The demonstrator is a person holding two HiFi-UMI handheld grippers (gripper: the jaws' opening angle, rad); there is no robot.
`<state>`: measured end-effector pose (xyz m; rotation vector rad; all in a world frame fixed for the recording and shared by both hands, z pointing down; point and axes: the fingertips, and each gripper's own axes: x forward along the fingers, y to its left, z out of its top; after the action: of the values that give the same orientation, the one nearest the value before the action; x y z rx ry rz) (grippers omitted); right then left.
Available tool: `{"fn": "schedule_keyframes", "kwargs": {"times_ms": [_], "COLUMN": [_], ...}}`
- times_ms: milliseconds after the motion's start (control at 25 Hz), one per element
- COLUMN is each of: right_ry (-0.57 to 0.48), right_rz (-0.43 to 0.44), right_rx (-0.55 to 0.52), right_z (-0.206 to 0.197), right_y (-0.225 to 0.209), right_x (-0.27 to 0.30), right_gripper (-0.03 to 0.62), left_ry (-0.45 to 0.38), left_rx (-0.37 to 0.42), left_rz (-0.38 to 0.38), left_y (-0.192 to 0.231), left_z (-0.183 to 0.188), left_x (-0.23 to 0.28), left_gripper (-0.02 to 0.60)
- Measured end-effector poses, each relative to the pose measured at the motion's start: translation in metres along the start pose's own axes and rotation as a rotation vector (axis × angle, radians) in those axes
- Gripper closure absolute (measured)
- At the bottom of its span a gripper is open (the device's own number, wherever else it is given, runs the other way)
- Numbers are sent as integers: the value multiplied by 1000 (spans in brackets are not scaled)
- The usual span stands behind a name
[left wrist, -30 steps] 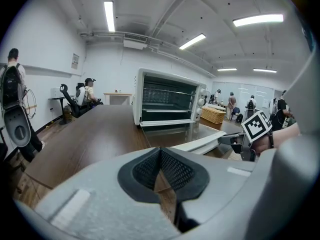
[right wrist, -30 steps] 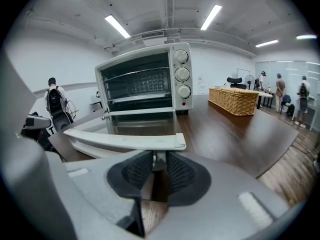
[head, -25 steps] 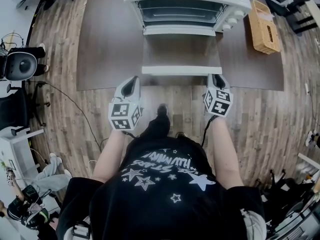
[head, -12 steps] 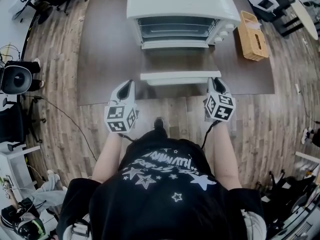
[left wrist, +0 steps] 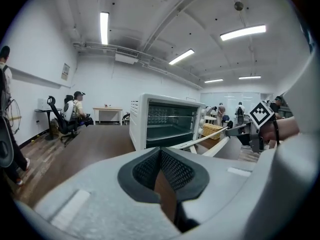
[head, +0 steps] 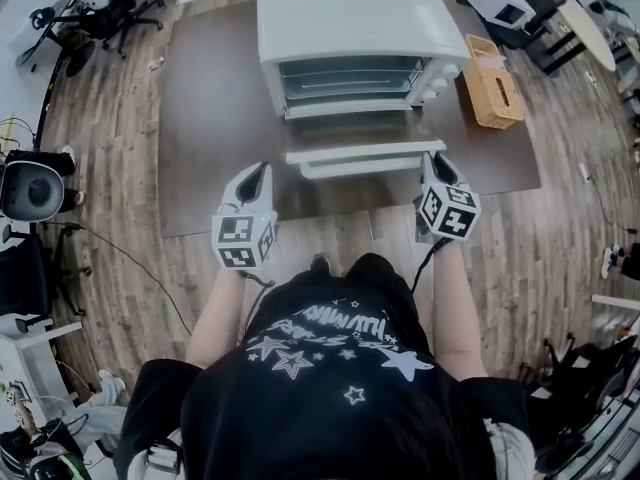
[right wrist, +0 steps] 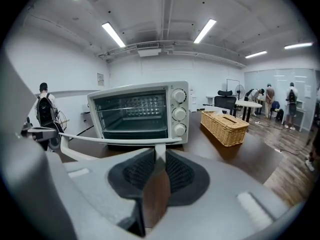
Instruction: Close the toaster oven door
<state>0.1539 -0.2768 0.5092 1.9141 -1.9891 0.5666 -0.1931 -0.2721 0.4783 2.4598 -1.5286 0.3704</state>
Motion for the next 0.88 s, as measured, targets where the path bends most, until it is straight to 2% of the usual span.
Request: {"fn": "schedule_keyframes", "kwargs": {"times_ms": [440,880], "right_ry": [-34,-61], "right_rz": [-6,70], "right_rx": [-22,5], "right_z": [30,49], "right_y": [0,1], "right_x": [3,7], "right_gripper": [520,520], "left_ry": [-15,-31], "left_rx": [-4,-6], "left_rz": [4,41], "left_y": [5,-6], "left_z": [10,23], "left_x": [-2,5], "left_gripper": [572,572]}}
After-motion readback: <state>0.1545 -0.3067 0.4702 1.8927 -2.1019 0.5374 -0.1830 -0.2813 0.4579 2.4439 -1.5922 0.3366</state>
